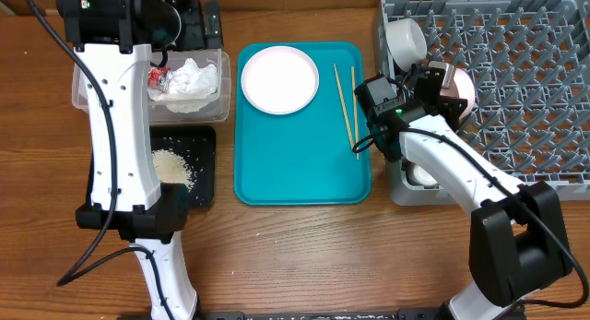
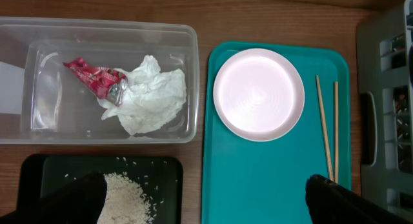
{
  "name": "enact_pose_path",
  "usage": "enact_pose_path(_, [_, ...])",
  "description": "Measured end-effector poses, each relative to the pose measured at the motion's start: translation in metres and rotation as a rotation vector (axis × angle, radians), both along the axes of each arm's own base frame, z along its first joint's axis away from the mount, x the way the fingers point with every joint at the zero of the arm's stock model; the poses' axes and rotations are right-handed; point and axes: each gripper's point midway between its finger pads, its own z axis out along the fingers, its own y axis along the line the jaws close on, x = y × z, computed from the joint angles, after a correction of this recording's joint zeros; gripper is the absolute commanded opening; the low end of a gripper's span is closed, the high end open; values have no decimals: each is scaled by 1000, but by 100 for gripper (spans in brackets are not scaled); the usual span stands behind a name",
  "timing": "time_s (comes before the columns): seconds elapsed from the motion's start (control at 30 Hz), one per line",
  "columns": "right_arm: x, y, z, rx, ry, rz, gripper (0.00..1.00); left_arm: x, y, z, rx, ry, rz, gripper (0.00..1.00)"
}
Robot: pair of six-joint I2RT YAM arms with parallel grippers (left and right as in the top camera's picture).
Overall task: Sort waste into correct bins and load items into the dishwasher
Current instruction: 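Carry the pink bowl right and lower it into the dish rack, then reach right gripper to the white plate on the teal tray and grasp its rim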
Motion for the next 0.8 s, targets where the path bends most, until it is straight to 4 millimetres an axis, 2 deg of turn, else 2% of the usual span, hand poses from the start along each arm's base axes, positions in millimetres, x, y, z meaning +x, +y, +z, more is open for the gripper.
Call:
enact_pose_path(0.23, [0,2,-4,20,15,6,4,0,0,0,0,0,0,100])
enact_pose_path(0.37, [-1,12,-7,31,25,34,4,0,0,0,0,0,0,100])
enact_pose_path(0.4, [-1,17,-7,31,30,47,9,0,0,0,0,-1,1,100])
enact_pose_path(0.43, [-2,22,-7,31,34,61,21,0,0,0,0,-1,0,100])
enact_pose_path(0.47, [-3,30,-9,38,40,83,40,0,0,0,0,0,0,100])
enact_pose_path(0.57, [-5,49,-11,43,54,134,61,0,0,0,0,-1,0,100])
enact_pose_path(0.67, [-7,68,-13,49,62,183,75,0,0,0,1,-1,0,100])
enact_pose_path(0.8, [-6,79,-17,89,63,211,79,0,0,0,0,0,0,100])
